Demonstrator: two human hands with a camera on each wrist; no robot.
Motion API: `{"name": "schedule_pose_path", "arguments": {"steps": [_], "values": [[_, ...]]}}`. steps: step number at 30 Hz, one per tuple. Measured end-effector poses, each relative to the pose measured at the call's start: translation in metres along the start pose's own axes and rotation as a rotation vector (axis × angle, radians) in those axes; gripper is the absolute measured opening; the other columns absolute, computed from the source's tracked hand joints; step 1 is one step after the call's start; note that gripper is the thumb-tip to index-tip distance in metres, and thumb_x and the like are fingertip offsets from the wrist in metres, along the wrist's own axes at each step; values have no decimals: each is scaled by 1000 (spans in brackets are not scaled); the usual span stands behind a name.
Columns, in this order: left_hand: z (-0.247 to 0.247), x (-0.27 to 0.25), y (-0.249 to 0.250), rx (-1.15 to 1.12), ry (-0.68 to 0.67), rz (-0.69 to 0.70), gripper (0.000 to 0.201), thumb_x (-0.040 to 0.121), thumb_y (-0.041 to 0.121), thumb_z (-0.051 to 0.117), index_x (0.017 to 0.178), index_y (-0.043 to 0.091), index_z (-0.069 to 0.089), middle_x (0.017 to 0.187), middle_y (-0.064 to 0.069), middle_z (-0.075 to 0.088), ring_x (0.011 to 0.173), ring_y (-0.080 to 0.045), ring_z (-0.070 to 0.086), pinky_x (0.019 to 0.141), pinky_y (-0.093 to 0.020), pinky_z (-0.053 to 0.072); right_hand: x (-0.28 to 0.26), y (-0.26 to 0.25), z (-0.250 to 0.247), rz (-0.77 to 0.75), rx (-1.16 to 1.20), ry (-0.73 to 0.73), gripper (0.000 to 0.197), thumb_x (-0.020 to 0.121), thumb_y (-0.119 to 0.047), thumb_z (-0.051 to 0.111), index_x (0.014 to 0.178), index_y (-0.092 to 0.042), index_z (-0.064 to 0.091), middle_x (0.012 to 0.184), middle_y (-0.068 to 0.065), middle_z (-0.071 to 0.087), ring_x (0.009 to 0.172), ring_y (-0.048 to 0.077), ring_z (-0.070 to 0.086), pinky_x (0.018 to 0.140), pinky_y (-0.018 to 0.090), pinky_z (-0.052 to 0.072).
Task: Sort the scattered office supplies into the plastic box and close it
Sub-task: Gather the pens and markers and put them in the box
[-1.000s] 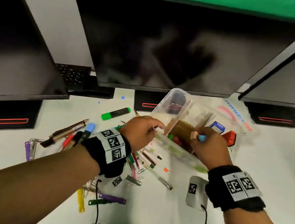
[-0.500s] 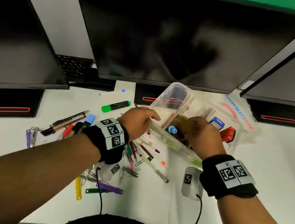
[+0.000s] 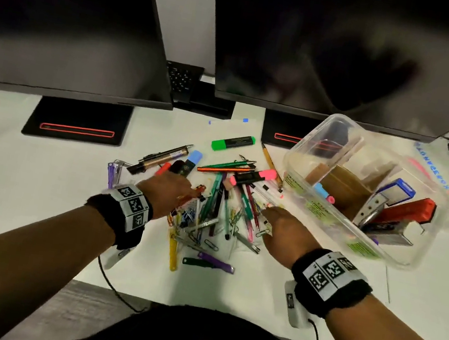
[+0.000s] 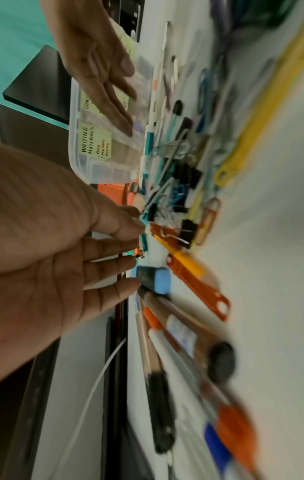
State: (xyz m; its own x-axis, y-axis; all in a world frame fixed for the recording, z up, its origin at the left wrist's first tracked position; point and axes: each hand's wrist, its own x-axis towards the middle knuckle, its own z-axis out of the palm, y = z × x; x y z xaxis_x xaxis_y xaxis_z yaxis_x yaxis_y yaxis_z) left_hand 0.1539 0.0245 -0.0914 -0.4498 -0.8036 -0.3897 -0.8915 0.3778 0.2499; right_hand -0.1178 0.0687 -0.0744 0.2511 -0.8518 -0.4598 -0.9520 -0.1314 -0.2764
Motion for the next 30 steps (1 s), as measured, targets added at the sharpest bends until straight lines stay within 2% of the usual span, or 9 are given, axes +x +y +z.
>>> {"name": "schedule_pose_path", "arguments": {"steps": [4, 8, 10, 12, 15, 18, 22, 25, 30], "values": [[25, -12, -14, 85, -88, -10, 51, 97, 12, 40, 142, 35, 35, 151, 0, 32, 142, -21, 26, 118, -35, 23, 15, -17, -6, -113, -226, 20, 62, 89, -7, 42, 147, -11, 23, 158, 12, 12, 147, 31, 1, 120, 37, 4], [38, -17, -21, 164, -125, 12, 54, 97, 14, 41, 145, 33, 27, 155, 2, 25, 146, -20, 16, 121, -36, 17, 31, -41, -35, -122, -436, 195, 53, 93, -14, 31, 145, -9, 26, 159, 10, 6, 145, 34, -12, 114, 51, -10], [42, -16, -24, 197, -146, 10, 57, 96, 15, 42, 146, 34, 24, 156, 2, 21, 147, -21, 11, 120, -39, 19, 38, -47, -48, -37, -543, 182, 53, 93, -19, 29, 145, -8, 27, 159, 11, 3, 143, 37, -17, 110, 59, -13], [42, -16, -24, 187, -150, 5, 56, 96, 14, 41, 146, 33, 25, 156, 1, 22, 147, -22, 11, 120, -39, 19, 42, -47, -56, 73, -607, 93, 49, 93, -21, 29, 139, -8, 38, 158, 14, 3, 143, 40, -17, 109, 64, -12], [35, -14, -17, 86, -35, 18, 49, 95, 11, 41, 142, 28, 38, 148, 1, 37, 140, -21, 26, 119, -33, 21, 43, -36, -59, 144, -549, 50, 35, 91, -22, 40, 118, -11, 59, 158, 10, 9, 143, 41, -15, 112, 66, -2], [25, -7, -7, 16, 67, 38, 42, 94, 12, 44, 134, 23, 49, 139, 0, 48, 132, -20, 39, 113, -31, 27, 36, -28, -54, 162, -450, 81, 40, 93, -20, 33, 128, -8, 51, 156, 8, 14, 143, 41, -12, 114, 61, 4], [16, 7, 2, -64, 153, 45, 36, 93, 15, 43, 125, 23, 58, 129, 3, 57, 121, -18, 49, 108, -29, 35, 14, -22, -47, 161, -420, 143, 39, 96, -23, 34, 129, -12, 52, 155, 6, 21, 145, 39, -8, 116, 60, 7], [2, 24, 19, -81, 157, 44, 36, 95, 18, 42, 129, 21, 54, 133, 2, 54, 126, -18, 47, 109, -29, 37, -2, -17, -44, 138, -414, 139, 39, 98, -23, 31, 130, -13, 51, 156, 4, 19, 144, 38, -10, 117, 58, 5], [-12, 58, 47, -142, 169, -55, 39, 95, 24, 46, 133, 19, 48, 137, -5, 51, 127, -23, 46, 106, -33, 37, -10, -9, -40, 107, -422, 88, 33, 95, -20, 42, 123, -15, 57, 156, 1, 16, 144, 40, -13, 117, 59, 4]]}}
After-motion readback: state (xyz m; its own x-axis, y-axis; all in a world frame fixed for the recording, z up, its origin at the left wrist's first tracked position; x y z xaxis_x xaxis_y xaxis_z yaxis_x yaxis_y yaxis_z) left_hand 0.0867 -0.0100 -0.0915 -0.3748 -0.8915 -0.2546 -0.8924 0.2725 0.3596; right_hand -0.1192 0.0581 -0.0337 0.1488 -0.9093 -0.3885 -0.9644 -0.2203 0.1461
